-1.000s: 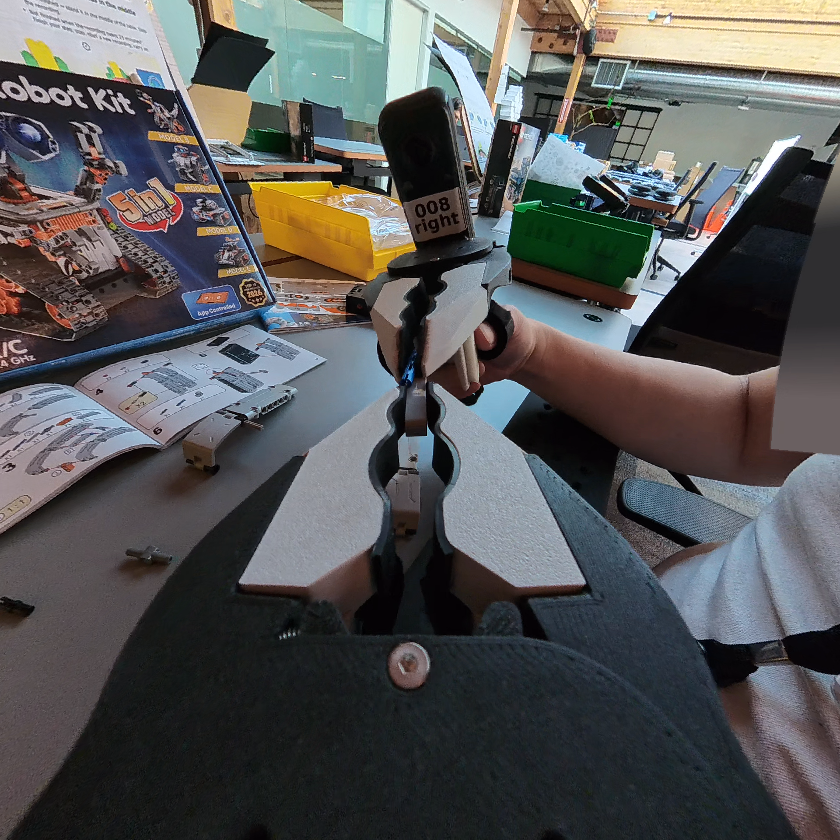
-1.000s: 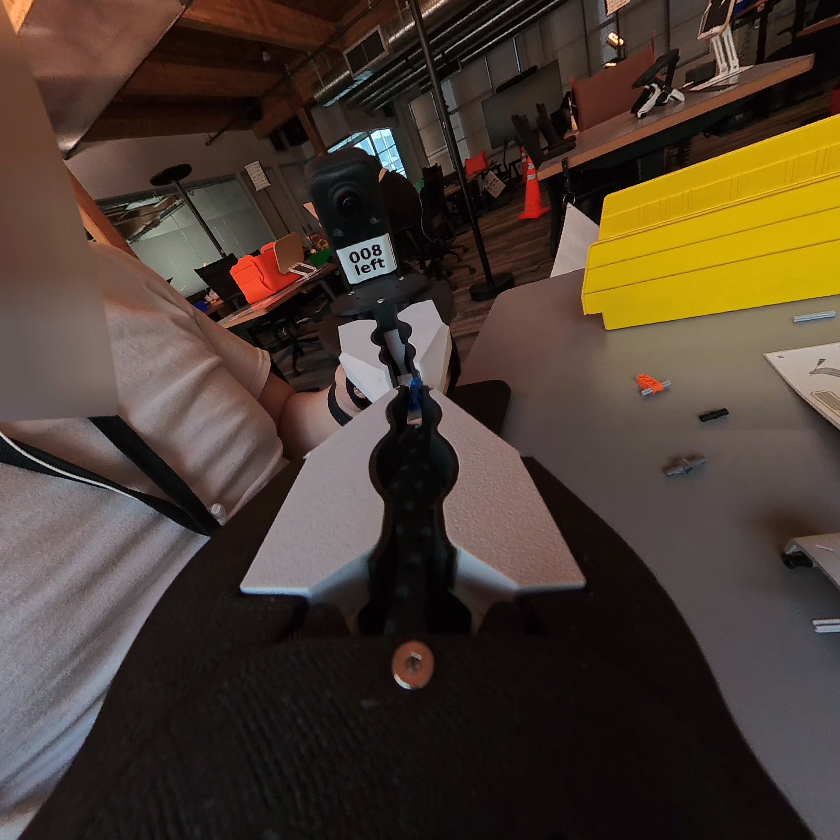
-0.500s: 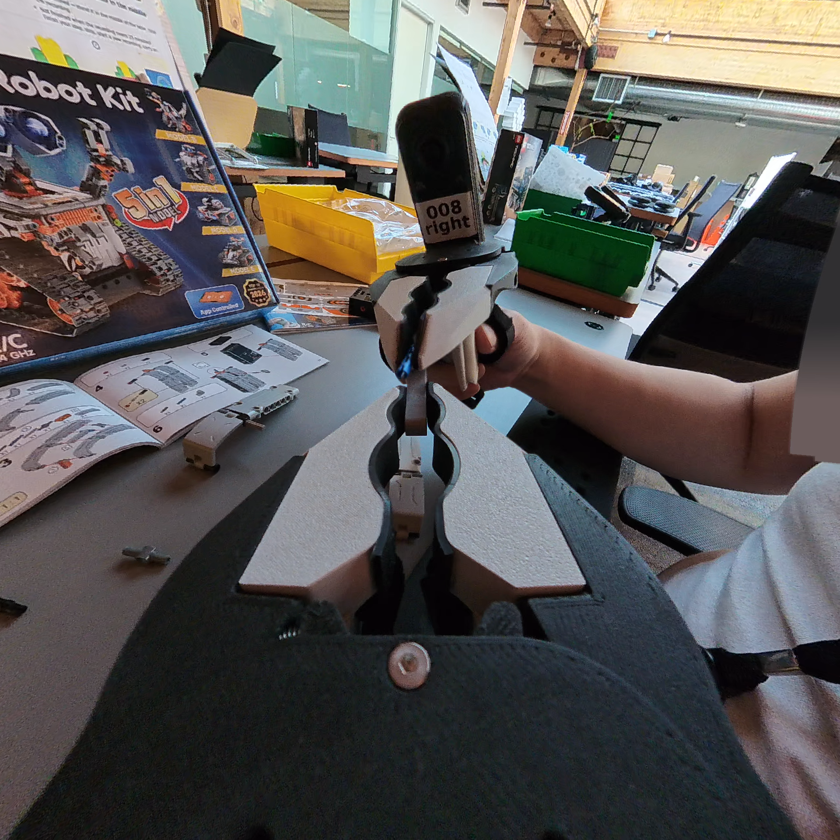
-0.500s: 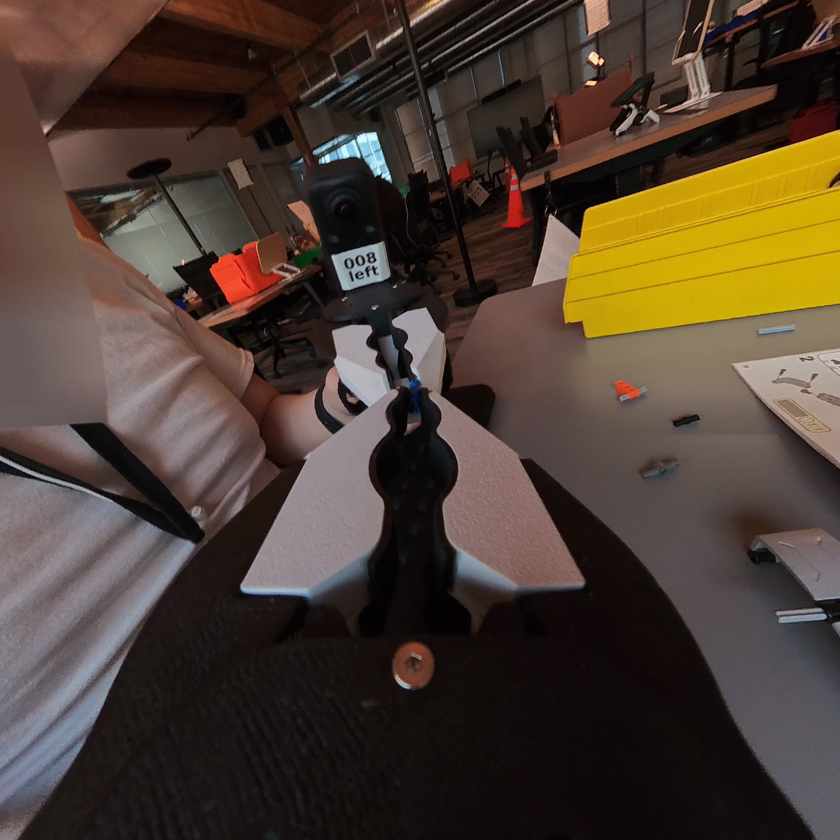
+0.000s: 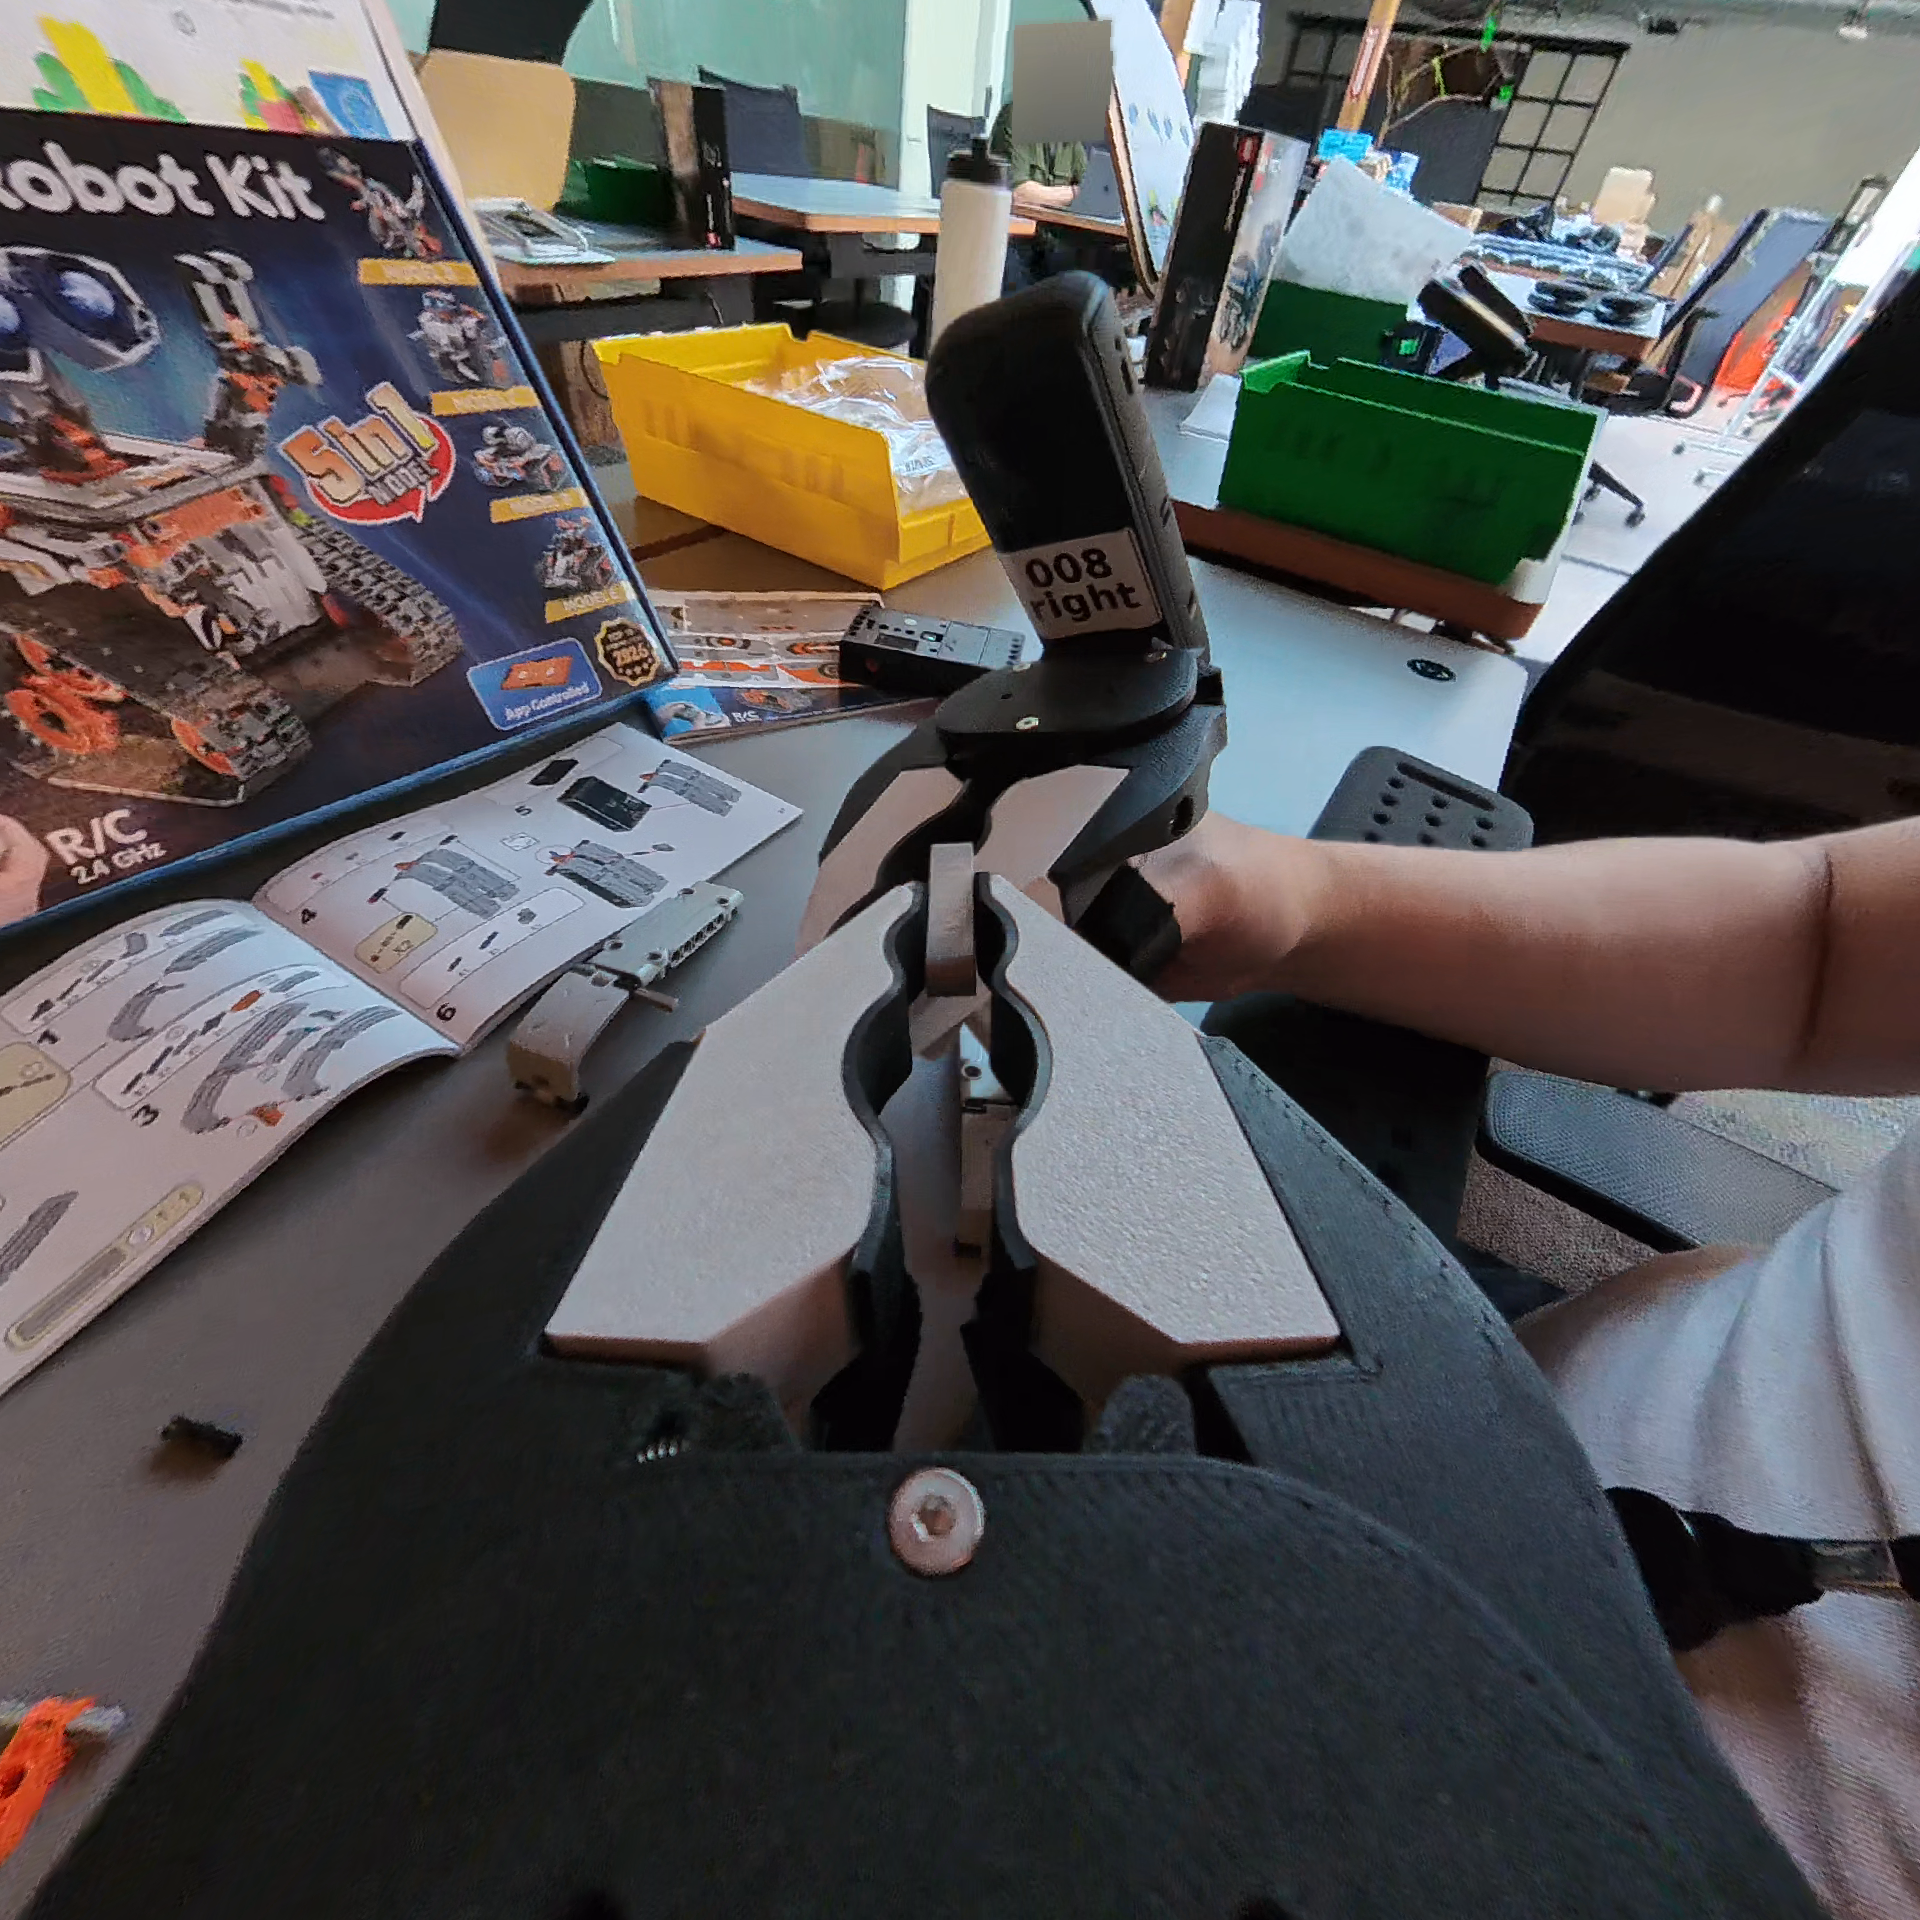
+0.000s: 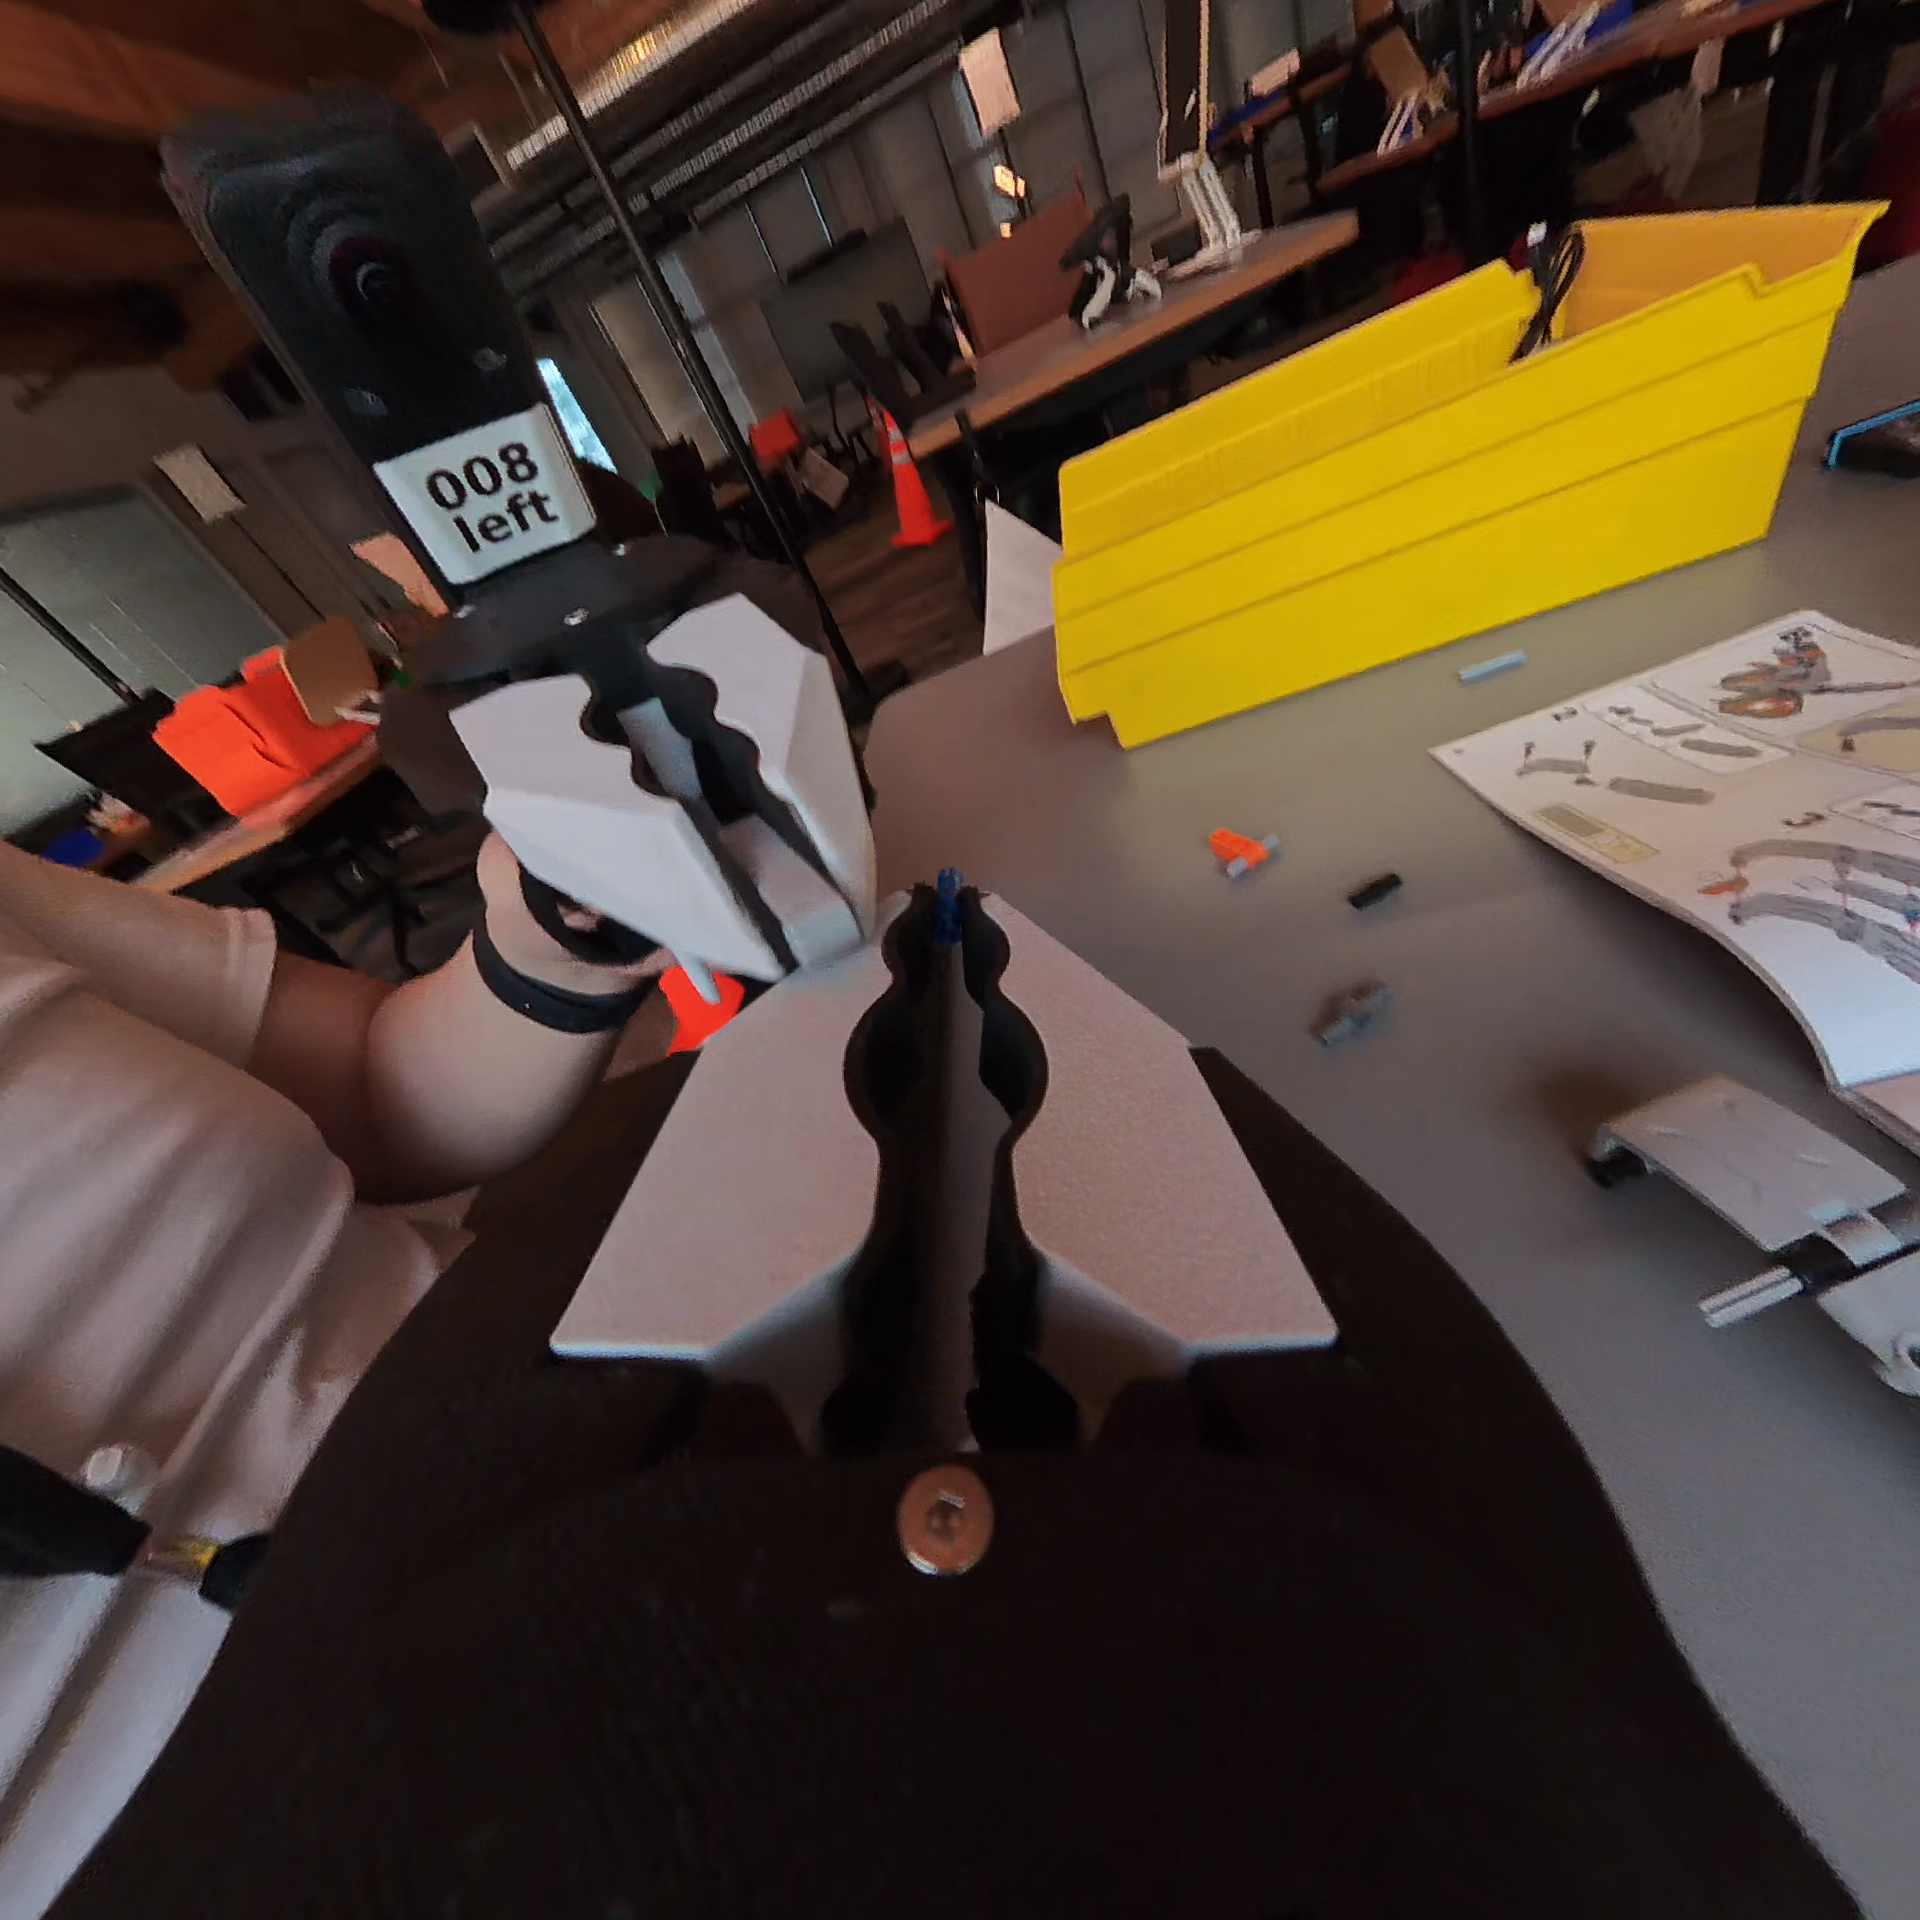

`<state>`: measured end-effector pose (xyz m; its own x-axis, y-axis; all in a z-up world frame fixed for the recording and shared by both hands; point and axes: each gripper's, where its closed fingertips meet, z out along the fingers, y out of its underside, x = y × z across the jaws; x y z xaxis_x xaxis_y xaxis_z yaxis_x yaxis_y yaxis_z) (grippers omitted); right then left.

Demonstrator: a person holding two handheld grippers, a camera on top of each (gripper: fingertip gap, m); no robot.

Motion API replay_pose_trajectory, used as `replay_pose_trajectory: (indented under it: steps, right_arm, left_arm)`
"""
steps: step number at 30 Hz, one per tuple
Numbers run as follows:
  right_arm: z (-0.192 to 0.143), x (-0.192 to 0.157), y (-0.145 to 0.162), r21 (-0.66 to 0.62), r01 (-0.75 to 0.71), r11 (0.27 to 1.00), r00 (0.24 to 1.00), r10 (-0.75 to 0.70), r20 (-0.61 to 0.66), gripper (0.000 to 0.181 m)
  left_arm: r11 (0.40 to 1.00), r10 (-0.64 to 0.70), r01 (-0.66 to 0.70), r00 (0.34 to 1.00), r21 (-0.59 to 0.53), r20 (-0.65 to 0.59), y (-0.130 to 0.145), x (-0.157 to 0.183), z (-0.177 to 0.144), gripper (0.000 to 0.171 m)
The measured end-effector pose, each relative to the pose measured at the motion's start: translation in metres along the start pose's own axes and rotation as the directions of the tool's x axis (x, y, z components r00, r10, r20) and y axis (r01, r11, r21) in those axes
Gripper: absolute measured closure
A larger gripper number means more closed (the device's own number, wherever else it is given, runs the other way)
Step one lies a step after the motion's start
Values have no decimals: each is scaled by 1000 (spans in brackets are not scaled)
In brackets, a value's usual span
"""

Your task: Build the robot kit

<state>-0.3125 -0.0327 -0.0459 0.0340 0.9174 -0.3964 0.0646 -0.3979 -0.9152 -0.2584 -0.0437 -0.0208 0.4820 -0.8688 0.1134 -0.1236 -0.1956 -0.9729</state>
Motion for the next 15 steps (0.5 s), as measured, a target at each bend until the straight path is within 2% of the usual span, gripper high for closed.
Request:
replay_pose_trajectory:
  steps: [4, 11, 15]
  right_arm:
    - [-7, 0, -10, 73, 9, 997, 1000, -7, -23, 178]
    - [-16, -5, -26, 158, 83, 984, 996, -76, -46, 179]
    - [-19, -10, -31, 193, 62, 979, 998, -60, -13, 178]
  left_arm:
    - [999, 28, -28, 999, -18, -28, -8, 6, 13, 165]
    - [996, 1, -16, 988, -91, -157, -20, 21, 22, 159]
    - [995, 14, -30, 984, -91, -176, -25, 24, 21, 145]
